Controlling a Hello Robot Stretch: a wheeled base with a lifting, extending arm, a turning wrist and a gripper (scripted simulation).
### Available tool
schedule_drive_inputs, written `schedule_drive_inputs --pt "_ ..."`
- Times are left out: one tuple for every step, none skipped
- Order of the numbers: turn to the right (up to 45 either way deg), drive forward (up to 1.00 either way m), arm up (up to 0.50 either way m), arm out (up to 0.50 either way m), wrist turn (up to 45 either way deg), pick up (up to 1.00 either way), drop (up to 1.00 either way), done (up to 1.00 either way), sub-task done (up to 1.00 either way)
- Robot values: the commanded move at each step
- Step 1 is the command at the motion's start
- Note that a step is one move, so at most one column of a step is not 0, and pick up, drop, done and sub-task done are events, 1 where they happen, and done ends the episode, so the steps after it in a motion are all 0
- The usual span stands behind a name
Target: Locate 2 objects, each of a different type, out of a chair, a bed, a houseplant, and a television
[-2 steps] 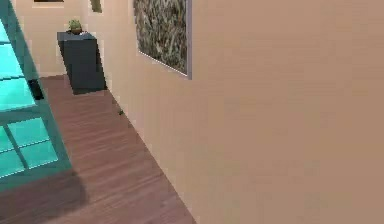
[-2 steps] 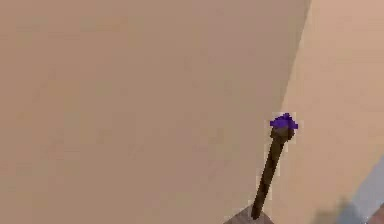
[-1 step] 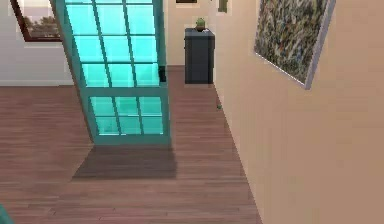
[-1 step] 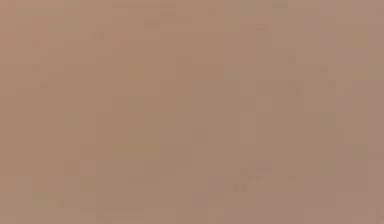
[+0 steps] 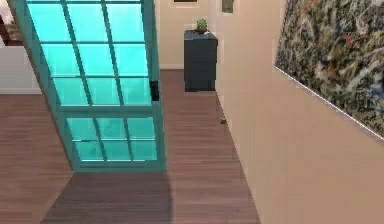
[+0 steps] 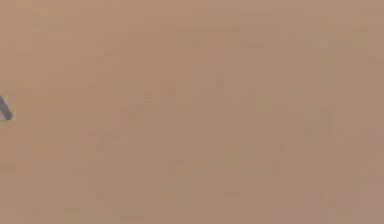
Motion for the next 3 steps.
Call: schedule_drive_inputs --pt "-45.0 0.0 0.0 0.0 0.0 0.0 0.0 0.0 0.0" --pt "-36.0 0.0 0.0 0.0 0.0 0.0 0.0 0.0 0.0" --pt "0.0 1.0 0.0 0.0 0.0 0.0 0.0 0.0 0.0"
